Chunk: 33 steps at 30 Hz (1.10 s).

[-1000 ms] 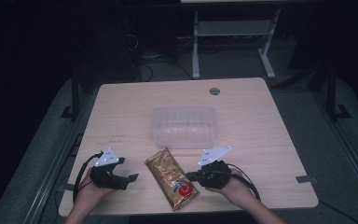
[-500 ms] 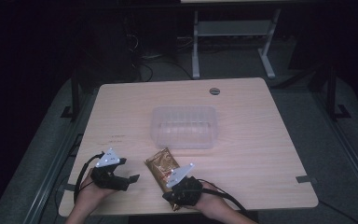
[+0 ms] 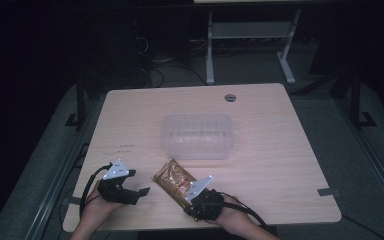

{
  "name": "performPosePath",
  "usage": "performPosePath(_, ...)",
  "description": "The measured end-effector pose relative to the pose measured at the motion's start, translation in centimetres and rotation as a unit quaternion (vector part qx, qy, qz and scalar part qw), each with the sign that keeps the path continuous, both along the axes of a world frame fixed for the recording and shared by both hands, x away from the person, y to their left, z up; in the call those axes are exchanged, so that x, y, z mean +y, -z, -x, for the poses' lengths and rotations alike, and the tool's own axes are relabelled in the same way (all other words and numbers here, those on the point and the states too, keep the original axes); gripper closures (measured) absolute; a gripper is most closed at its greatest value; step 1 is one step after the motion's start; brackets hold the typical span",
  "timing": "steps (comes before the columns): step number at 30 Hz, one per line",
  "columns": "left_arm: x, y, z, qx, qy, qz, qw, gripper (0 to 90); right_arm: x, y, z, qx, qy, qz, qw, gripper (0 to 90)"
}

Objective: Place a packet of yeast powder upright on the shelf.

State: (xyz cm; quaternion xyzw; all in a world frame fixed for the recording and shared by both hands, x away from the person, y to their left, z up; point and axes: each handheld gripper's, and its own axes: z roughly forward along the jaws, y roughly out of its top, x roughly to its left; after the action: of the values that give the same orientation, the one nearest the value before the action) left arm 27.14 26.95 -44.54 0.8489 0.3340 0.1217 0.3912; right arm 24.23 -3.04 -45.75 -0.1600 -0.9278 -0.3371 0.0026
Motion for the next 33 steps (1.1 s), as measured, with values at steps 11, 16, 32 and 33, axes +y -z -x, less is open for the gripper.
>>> performPosePath(11,-0.3,-0.2,0.1,0.007,-0.001,0.002,1.0000,14.3,-3.6,-0.3,-2.3,-0.002,0.046,0.012,0.9989,89.6)
performPosePath(16,-0.6,-0.3,0.1,0.009,-0.001,0.005,0.9999,14.5,-5.0,-0.6,-3.4,0.005,0.081,0.010,0.9967,89.6)
performPosePath(32,-1.8,-0.6,0.6,0.019,0.012,0.011,0.9997,22.3,-8.5,-1.2,-5.7,0.018,0.138,-0.006,0.9902,79.6)
performPosePath(33,-1.8,-0.7,0.6,0.022,0.015,0.008,0.9996,23.4,-9.0,-1.4,-5.7,0.023,0.139,-0.012,0.9899,74.8)
